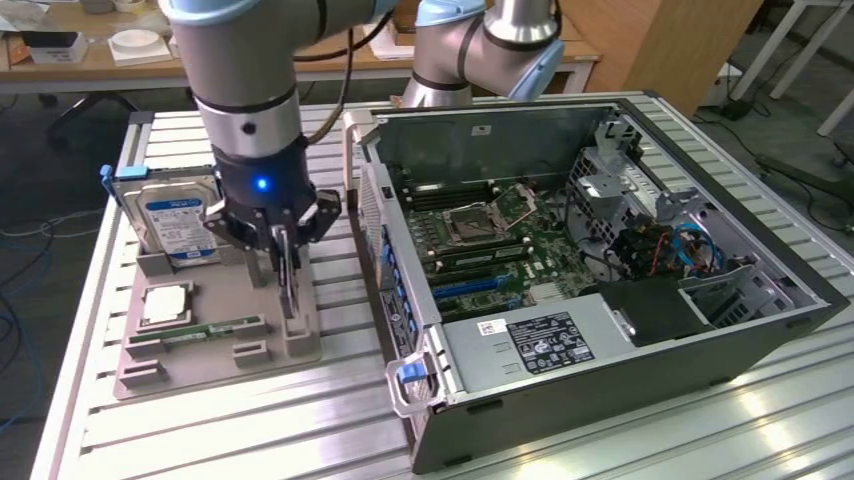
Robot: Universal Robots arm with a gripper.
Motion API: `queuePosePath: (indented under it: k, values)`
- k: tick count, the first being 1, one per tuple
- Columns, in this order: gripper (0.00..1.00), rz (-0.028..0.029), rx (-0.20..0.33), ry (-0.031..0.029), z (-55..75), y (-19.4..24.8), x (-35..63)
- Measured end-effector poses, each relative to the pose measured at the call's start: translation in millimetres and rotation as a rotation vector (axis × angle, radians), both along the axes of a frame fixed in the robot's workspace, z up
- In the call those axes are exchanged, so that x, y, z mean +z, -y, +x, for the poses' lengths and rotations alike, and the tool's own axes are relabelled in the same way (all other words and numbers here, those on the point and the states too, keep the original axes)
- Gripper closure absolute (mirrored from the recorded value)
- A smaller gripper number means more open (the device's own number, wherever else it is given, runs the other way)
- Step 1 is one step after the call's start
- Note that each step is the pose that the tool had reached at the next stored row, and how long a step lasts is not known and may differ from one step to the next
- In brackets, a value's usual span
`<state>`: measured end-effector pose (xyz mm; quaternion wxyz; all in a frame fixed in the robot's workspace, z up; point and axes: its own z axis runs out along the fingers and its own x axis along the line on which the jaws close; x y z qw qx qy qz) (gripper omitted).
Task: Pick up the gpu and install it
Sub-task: 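Pick up the gpu and move the gpu toward the slot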
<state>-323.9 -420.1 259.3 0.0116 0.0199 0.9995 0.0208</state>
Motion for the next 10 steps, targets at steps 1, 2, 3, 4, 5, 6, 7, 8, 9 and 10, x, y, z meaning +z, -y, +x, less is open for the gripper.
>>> queuePosePath:
  k: [1, 2, 3, 4, 5, 6, 7, 8, 9, 10]
  values:
    - [0.73, 0.0, 0.0, 0.0001, 0.0, 0.0, 4.5]
    - [0.73, 0.0001, 0.0, 0.0, 0.0, 0.0, 9.0]
    - [0.73, 0.0001, 0.0, 0.0, 0.0, 0.0, 13.8]
    - [0.73, 0.0, 0.0, 0.0, 0.0, 0.0, 18.4]
    - [0.73, 0.0, 0.0, 0.0, 0.0, 0.0, 22.8]
    - [0.73, 0.0001, 0.0, 0.0, 0.0, 0.0, 27.2]
    - [0.73, 0.0001, 0.0, 0.0, 0.0, 0.0, 31.7]
    - [0.73, 0.0001, 0.0, 0.0, 0.0, 0.0, 36.3]
    - [0.73, 0.0, 0.0, -0.0001, 0.0, 0.0, 39.0]
    - [0.73, 0.0001, 0.0, 0.0001, 0.0, 0.0, 39.1]
